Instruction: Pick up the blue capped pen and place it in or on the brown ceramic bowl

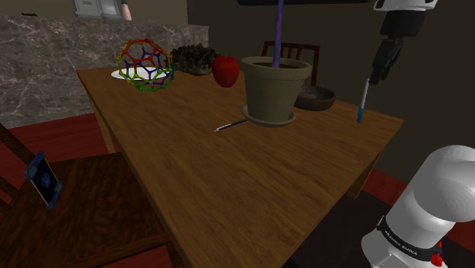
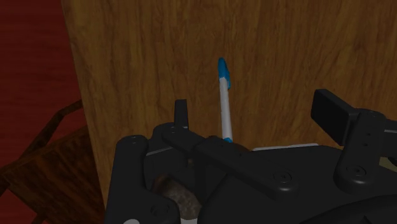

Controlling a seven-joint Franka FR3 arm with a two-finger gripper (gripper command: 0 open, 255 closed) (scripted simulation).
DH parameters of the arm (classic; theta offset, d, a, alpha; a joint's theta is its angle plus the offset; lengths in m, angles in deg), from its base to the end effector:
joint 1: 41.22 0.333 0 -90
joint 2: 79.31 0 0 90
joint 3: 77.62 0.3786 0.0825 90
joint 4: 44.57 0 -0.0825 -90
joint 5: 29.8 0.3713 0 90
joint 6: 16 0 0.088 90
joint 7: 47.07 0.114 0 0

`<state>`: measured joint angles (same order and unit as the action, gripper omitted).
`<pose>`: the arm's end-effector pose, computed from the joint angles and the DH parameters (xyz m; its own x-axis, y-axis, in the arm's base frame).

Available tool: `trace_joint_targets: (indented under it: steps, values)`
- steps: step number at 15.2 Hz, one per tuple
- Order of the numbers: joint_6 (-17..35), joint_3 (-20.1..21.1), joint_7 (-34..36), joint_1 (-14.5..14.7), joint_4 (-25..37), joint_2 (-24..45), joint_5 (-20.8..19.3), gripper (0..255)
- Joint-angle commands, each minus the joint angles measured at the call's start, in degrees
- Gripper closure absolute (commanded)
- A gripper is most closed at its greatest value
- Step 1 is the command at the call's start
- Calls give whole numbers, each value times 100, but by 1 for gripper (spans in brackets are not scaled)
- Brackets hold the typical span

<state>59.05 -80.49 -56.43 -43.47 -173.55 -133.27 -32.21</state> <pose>0.1662 -0.0313 0.6837 0.9965 0.0837 -0.0003 0.0837 -0.9965 0.0001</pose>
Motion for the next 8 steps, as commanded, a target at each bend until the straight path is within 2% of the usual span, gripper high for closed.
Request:
trace_joint_targets:
  steps: [1, 2, 8]
  values:
    - [131, -7, 0, -4, -220, -90, -7, 0]
    - [226, -11, 2, -6, -381, -155, -11, 0]
    - [226, -11, 2, -6, -381, -155, -11, 0]
